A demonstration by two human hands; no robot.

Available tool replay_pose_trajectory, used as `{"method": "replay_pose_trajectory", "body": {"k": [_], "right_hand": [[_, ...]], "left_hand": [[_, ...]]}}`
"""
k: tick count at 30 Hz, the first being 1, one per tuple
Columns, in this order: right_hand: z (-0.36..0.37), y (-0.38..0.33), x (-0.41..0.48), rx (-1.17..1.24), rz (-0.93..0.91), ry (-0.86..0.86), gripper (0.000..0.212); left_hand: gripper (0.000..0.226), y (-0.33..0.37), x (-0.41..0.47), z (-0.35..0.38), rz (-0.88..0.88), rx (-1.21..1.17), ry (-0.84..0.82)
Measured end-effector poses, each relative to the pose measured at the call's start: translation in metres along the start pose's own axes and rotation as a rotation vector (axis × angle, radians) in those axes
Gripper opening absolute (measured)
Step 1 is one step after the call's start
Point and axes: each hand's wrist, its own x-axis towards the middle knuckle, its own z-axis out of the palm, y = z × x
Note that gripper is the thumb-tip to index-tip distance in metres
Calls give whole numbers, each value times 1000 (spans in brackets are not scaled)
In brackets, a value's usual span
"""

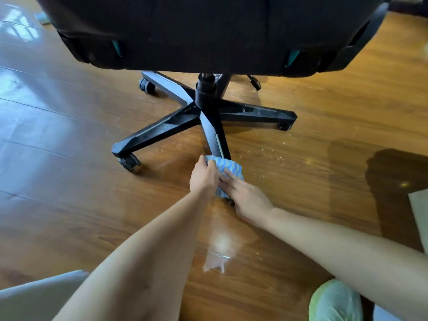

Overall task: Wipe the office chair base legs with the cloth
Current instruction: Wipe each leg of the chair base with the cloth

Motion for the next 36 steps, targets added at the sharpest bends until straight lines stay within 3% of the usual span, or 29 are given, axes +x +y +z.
{"method": "replay_pose_trajectory", "body": {"k": [3,7,13,21,27,36], "right_hand": [[10,4,-48,-68,-126,8,70],[6,26,-34,-86,-196,41,63],[-3,17,34,73,147,52,73],[31,-20,-31,357,478,250,64],[15,3,46,474,734,326,46],[-33,64,168,879,783,312,33]], "left_hand": [[63,0,-5,6,-40,-46,9],[61,2,-4,11,-14,-52,40],[38,-5,-3,6,-36,10,35],[55,10,5,11,-21,-131,42],[53,8,4,22,-16,-177,22],[57,12,-4,31,-20,-77,42]]}}
